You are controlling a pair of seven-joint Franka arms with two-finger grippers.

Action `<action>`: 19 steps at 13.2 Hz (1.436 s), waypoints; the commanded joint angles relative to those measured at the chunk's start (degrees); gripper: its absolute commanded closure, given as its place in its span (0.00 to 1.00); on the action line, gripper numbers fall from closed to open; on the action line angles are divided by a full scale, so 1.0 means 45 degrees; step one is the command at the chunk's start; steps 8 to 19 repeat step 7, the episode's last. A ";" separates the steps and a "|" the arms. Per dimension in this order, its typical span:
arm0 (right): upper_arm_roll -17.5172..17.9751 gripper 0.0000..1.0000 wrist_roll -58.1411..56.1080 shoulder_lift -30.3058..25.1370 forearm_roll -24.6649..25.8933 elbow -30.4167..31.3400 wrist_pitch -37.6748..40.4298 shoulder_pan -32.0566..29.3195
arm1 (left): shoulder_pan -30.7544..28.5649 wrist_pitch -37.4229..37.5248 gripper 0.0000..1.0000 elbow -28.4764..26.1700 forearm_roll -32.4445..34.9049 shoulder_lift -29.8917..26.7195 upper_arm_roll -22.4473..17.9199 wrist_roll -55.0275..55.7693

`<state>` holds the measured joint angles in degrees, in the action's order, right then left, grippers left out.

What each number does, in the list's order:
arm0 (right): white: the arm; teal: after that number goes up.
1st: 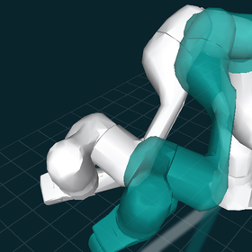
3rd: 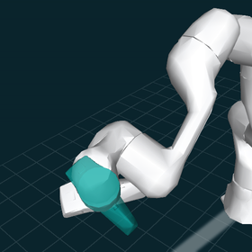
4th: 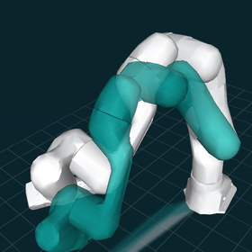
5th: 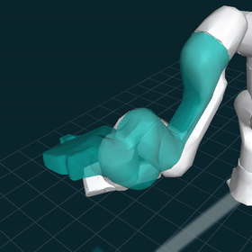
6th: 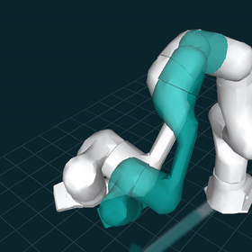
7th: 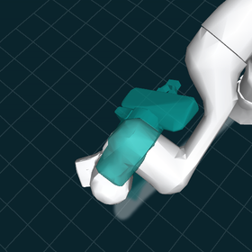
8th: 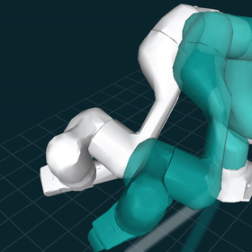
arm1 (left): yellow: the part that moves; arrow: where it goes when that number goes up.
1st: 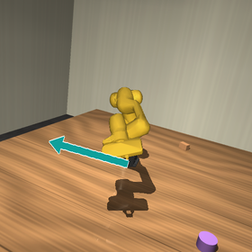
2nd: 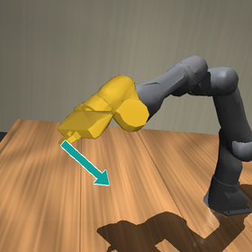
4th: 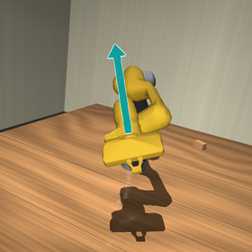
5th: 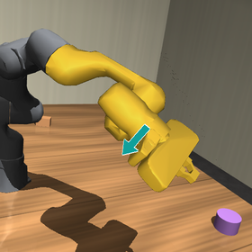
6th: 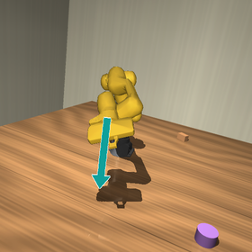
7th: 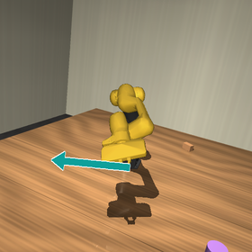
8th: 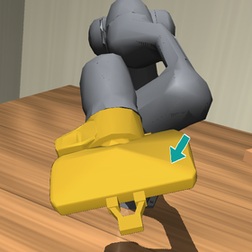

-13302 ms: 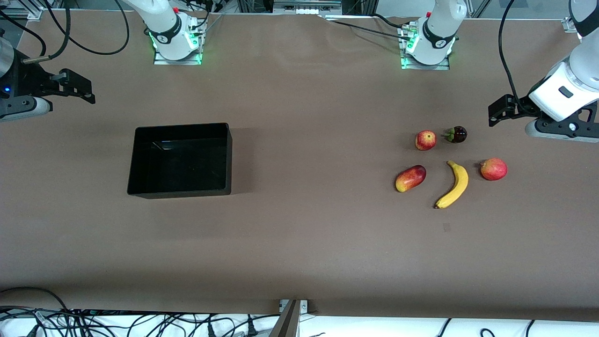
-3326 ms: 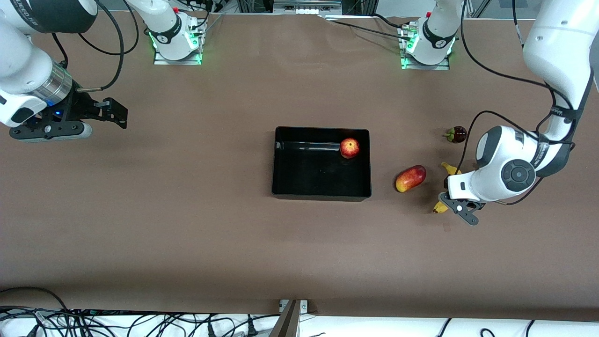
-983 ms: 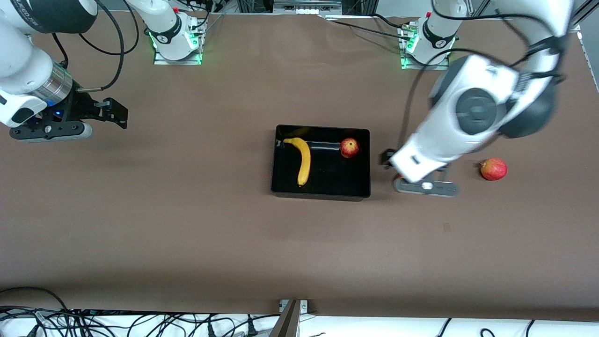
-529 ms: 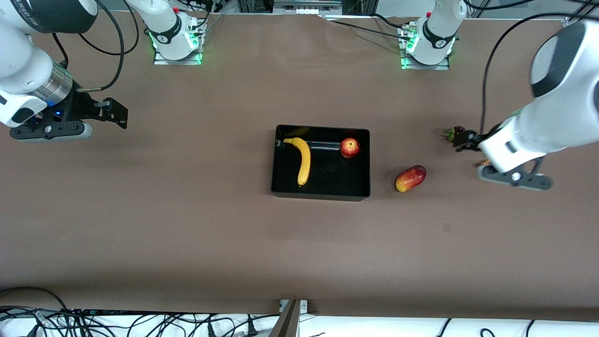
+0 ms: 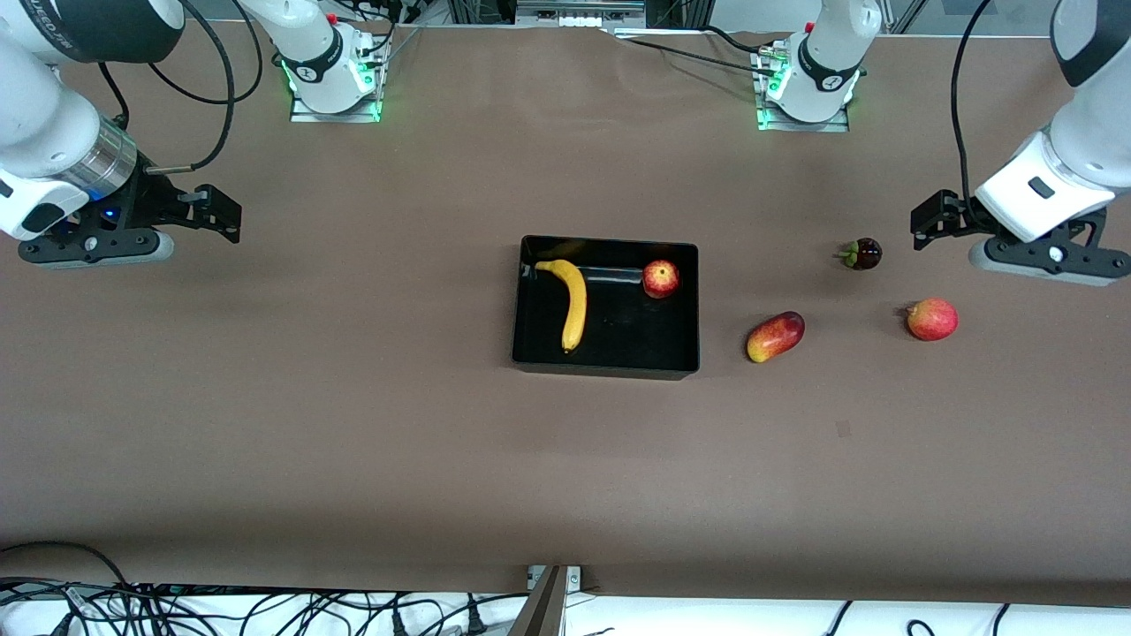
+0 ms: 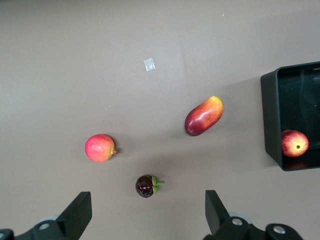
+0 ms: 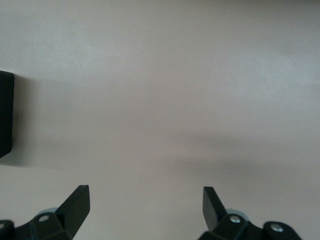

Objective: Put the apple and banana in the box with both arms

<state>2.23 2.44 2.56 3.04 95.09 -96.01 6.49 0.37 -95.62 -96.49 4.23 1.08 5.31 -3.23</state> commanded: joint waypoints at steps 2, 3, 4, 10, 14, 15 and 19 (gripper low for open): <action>0.0052 0.00 -0.0093 0.0096 0.0028 -0.0271 0.0144 -0.0035 | -0.0024 -0.0042 0.00 -0.0492 -0.0256 -0.0221 -0.0183 0.0850; 0.0052 0.00 -0.0093 0.0096 0.0028 -0.0271 0.0145 -0.0035 | -0.0004 0.0056 0.00 -0.0434 -0.0237 -0.0220 -0.0087 0.1319; 0.0052 0.00 -0.0093 0.0096 0.0028 -0.0271 0.0145 -0.0035 | -0.0004 0.0289 0.00 -0.0395 -0.0236 -0.0220 -0.0066 0.1266; 0.0052 0.00 -0.0093 0.0096 0.0028 -0.0271 0.0145 -0.0035 | -0.0024 0.0544 0.00 -0.0317 -0.0256 -0.0084 -0.0086 0.1265; 0.0052 0.00 -0.0093 0.0096 0.0028 -0.0271 0.0145 -0.0035 | -0.0024 0.0544 0.00 -0.0317 -0.0256 -0.0084 -0.0086 0.1265; 0.0052 0.00 -0.0093 0.0096 0.0028 -0.0271 0.0145 -0.0035 | -0.0024 0.0544 0.00 -0.0317 -0.0256 -0.0084 -0.0086 0.1265; 0.0052 0.00 -0.0093 0.0096 0.0028 -0.0271 0.0145 -0.0035 | -0.0024 0.0544 0.00 -0.0317 -0.0256 -0.0084 -0.0086 0.1265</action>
